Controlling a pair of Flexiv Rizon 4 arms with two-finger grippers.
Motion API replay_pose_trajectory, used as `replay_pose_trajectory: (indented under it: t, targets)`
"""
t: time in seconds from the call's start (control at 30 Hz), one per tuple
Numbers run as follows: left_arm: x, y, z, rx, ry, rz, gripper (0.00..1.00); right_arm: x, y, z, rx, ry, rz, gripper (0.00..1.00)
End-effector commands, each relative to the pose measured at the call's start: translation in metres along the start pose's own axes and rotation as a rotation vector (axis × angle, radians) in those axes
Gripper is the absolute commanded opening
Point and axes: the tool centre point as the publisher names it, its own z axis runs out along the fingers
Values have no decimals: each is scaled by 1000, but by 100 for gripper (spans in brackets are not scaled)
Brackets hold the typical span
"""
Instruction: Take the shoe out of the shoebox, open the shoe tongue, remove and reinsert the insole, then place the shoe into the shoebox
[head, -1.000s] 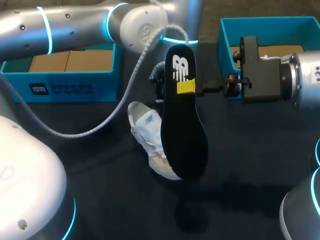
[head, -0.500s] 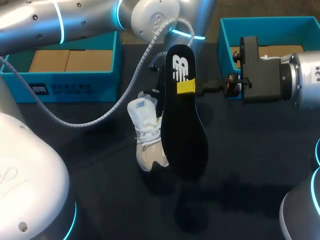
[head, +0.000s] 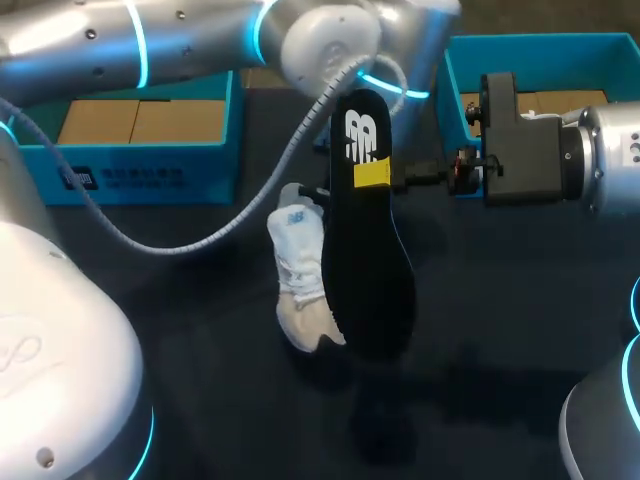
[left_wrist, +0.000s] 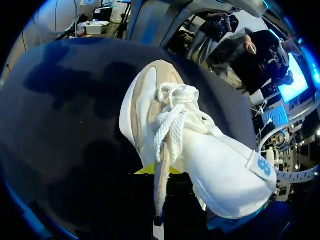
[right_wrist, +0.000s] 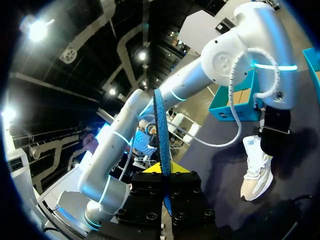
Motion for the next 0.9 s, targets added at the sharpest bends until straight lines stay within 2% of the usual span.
replay_pose_trajectory:
  t: [0.03, 0.63, 0.9]
  targets:
    - [-20, -1, 4, -13, 65, -12, 0, 0, -1, 2, -3, -2, 1, 0]
    - [-22, -12, 17, -30, 99, 4, 0, 0, -1, 2, -3, -2, 1, 0]
    - [-35, -11, 30, -27, 127, 16, 0, 0, -1, 2, -3, -2, 1, 0]
